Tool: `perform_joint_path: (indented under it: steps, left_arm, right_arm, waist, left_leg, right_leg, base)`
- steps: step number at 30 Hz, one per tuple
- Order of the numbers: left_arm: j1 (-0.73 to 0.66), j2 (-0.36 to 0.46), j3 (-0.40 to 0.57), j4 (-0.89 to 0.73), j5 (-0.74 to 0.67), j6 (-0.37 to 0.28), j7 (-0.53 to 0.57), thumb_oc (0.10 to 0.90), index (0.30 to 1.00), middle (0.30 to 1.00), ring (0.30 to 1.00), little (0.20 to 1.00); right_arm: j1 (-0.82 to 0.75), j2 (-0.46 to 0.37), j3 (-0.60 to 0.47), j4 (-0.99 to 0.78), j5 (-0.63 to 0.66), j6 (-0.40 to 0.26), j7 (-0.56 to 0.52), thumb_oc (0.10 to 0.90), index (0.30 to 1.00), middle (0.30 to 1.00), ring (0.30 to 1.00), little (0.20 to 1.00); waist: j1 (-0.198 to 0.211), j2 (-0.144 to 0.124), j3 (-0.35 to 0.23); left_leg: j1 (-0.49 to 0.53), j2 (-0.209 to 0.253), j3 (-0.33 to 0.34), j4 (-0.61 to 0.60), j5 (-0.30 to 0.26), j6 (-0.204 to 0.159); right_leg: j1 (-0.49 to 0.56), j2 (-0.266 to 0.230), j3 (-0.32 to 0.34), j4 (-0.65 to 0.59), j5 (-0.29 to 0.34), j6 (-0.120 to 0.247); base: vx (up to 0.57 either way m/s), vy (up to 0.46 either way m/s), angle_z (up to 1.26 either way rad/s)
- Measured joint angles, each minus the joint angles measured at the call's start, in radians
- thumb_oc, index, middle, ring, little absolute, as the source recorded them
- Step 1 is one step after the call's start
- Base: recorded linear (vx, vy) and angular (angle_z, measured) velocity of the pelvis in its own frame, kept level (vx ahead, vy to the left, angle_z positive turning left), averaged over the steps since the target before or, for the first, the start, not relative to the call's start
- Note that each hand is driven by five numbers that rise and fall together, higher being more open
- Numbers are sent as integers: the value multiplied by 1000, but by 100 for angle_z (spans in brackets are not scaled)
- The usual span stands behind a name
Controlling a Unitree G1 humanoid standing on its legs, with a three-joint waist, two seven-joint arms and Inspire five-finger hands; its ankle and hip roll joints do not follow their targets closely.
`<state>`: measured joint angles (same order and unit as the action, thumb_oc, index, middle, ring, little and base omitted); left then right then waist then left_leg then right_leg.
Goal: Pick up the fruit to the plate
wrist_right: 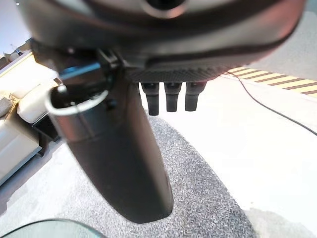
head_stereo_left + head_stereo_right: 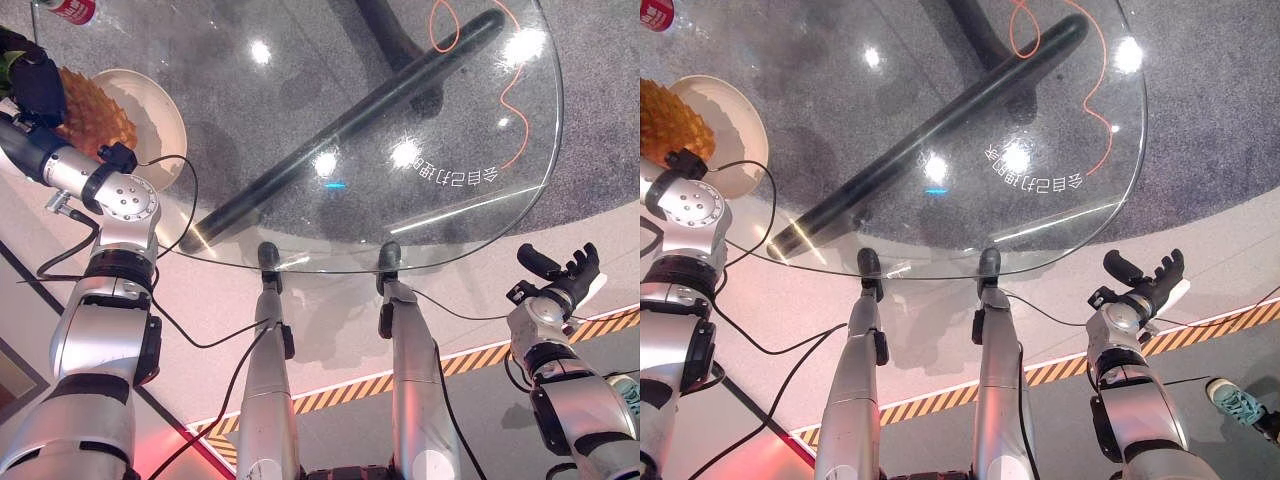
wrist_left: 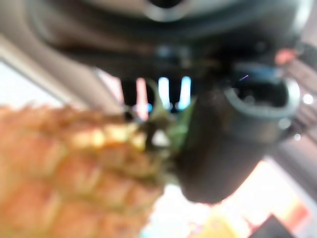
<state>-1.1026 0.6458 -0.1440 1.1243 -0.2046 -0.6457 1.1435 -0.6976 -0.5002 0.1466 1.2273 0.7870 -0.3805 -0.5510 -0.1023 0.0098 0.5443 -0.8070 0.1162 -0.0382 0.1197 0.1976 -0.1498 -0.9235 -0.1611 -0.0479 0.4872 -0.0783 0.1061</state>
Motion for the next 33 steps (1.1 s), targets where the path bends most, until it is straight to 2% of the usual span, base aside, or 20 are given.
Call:
perform_joint_path:
  steps: [5,26,28,29,30,33]
  left_arm:
    - [-12,0,1,3,-9,-2,0,100,300,300,300,200]
    - [-45,0,3,47,-77,-24,-27,100,300,300,300,200]
    - [-45,0,3,55,-79,-32,-36,254,432,432,432,354]
    - [-45,0,3,55,-80,-34,-39,265,441,441,441,365]
    - [-45,0,3,54,-88,-39,-45,309,479,479,479,409]
    - [-45,0,3,54,-94,-41,-48,306,476,476,476,406]
  right_arm:
    - [-2,14,16,-11,-1,0,2,800,900,900,900,900]
    - [-6,20,18,-29,0,-2,7,800,900,900,900,900]
    - [-6,20,18,-29,0,-2,10,800,900,900,900,900]
    - [-6,20,18,-29,0,-2,11,800,900,900,900,900]
    - [-6,21,18,-29,0,-3,11,800,900,900,900,900]
    - [-6,27,19,-30,0,-6,11,800,900,900,900,900]
  waist:
    - [-2,-25,-1]
    - [-8,-33,-1]
    - [-7,-33,-1]
    - [-7,-34,-1]
    - [-7,-34,-1]
    - [-8,-37,-1]
  left_leg:
    - [-4,2,0,0,0,0]
    - [-18,3,-1,1,0,0]
    - [-18,3,-1,1,0,0]
    - [-18,3,-1,1,0,0]
    - [-18,3,-1,1,0,0]
    - [-18,3,-1,1,0,0]
  right_leg:
    - [-4,2,0,1,0,-1]
    - [-14,3,-2,-1,1,-1]
    - [-14,3,-2,-1,1,-1]
    - [-14,3,-2,-1,1,-1]
    - [-14,3,-2,-1,1,-1]
    - [-14,3,-2,-1,1,-1]
  base:
    - [0,0,0]
    - [0,0,0]
    - [0,0,0]
    - [0,0,0]
    - [0,0,0]
    - [0,0,0]
